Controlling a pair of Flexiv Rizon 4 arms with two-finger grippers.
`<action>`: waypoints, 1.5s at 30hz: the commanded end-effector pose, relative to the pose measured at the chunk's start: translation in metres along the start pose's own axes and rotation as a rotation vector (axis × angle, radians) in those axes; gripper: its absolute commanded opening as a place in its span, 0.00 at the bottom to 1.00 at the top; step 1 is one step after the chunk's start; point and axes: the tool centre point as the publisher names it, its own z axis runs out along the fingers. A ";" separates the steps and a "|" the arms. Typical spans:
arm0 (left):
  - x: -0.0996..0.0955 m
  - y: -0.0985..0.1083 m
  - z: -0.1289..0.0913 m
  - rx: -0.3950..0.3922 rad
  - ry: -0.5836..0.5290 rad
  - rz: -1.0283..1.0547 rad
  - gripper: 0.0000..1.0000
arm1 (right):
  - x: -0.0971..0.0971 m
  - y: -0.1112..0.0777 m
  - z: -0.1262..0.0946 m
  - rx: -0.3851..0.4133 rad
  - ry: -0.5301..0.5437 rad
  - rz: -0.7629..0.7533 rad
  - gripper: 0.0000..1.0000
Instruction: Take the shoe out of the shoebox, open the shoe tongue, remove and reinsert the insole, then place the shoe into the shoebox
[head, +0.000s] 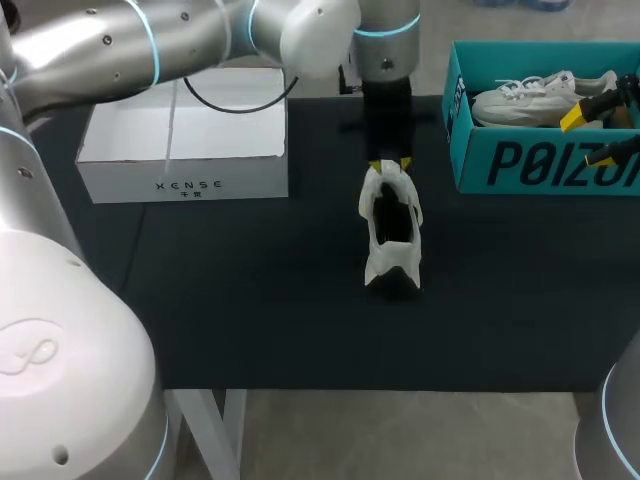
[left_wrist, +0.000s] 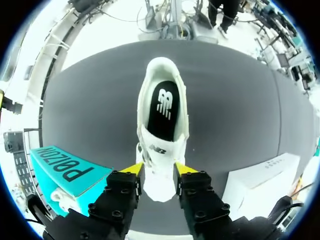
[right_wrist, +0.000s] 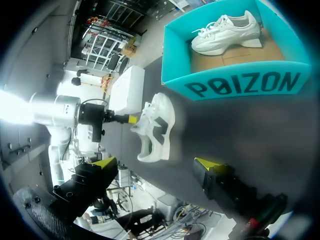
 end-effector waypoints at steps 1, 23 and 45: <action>-0.006 -0.007 0.000 0.023 0.036 0.006 0.00 | 0.000 0.000 0.000 0.001 -0.004 0.002 1.00; 0.002 -0.052 0.008 0.126 0.037 -0.229 0.00 | 0.000 0.000 0.000 0.001 -0.004 0.002 1.00; -0.014 -0.070 -0.016 0.167 0.266 -0.728 0.00 | 0.000 0.000 0.000 0.001 -0.004 0.002 1.00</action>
